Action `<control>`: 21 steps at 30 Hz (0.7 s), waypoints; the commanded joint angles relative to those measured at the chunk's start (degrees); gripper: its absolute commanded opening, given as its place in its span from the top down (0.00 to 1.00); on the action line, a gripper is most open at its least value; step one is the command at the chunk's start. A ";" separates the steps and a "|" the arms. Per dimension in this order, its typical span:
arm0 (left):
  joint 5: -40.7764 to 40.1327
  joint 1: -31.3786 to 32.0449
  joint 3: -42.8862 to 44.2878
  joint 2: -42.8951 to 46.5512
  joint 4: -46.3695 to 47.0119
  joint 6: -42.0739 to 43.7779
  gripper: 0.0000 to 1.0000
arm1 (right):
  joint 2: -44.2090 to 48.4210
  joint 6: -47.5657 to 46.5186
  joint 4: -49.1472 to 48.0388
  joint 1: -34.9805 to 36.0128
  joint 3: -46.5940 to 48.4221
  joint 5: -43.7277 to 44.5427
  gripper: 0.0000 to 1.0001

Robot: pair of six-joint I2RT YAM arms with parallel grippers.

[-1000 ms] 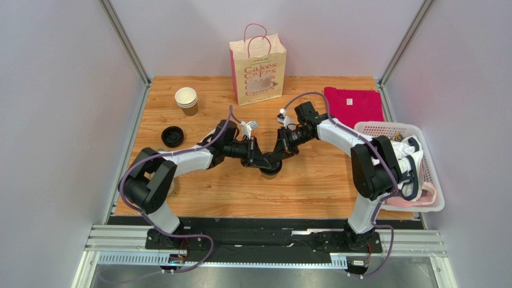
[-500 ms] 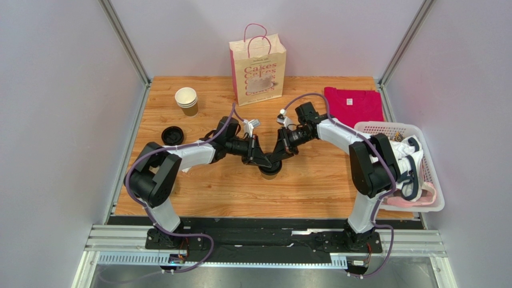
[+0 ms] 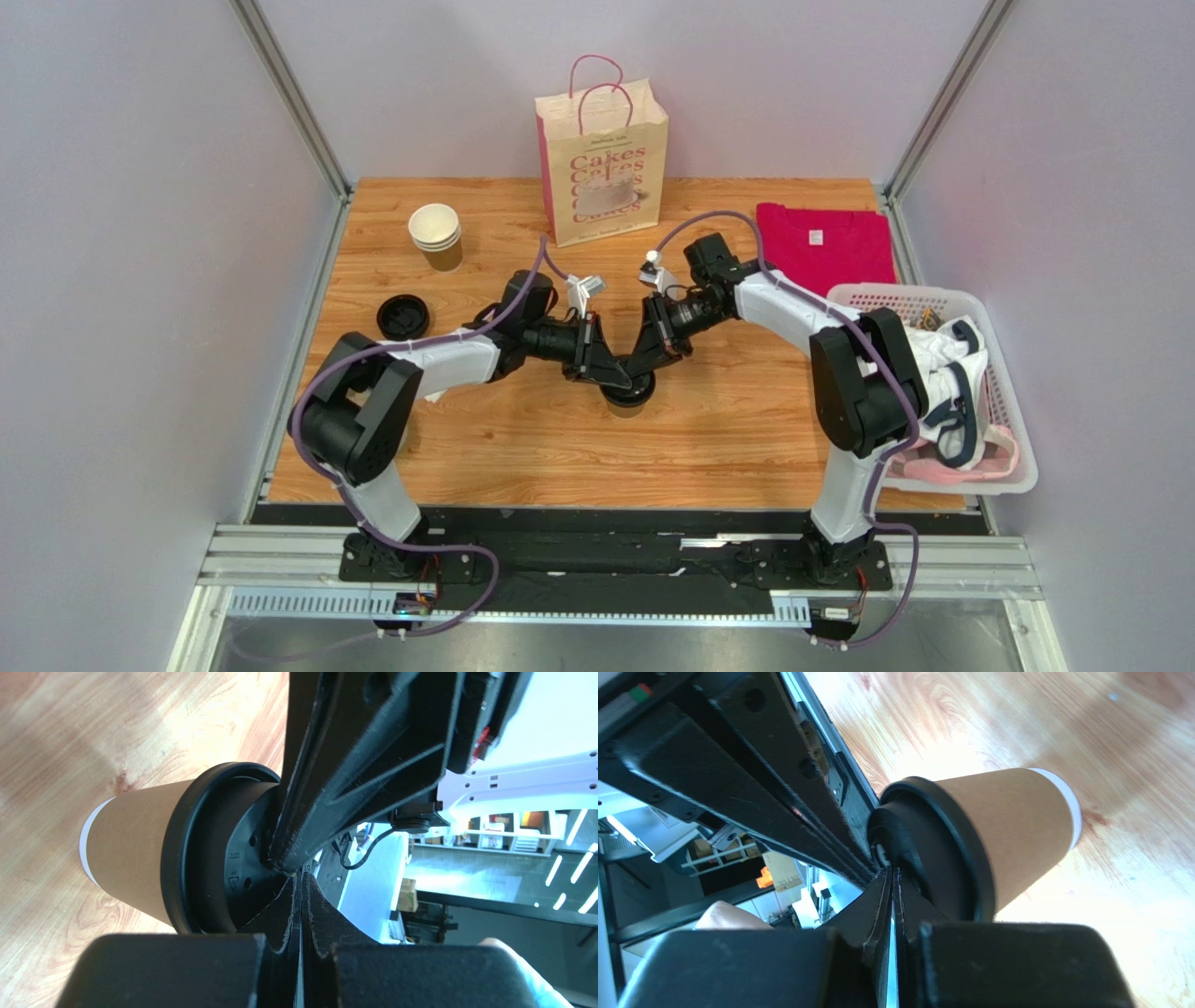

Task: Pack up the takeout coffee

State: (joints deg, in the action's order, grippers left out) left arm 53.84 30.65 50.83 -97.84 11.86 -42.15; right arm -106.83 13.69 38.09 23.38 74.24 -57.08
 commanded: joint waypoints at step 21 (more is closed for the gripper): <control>-4.89 2.39 -1.17 5.82 -5.35 0.58 1.00 | 7.61 2.92 -2.04 1.59 -4.45 -2.34 0.92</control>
State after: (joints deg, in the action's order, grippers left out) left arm 50.52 32.80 49.10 -90.08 6.98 -42.50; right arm -99.96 16.27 37.89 24.45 70.43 -58.83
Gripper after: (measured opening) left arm 0.006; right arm 0.084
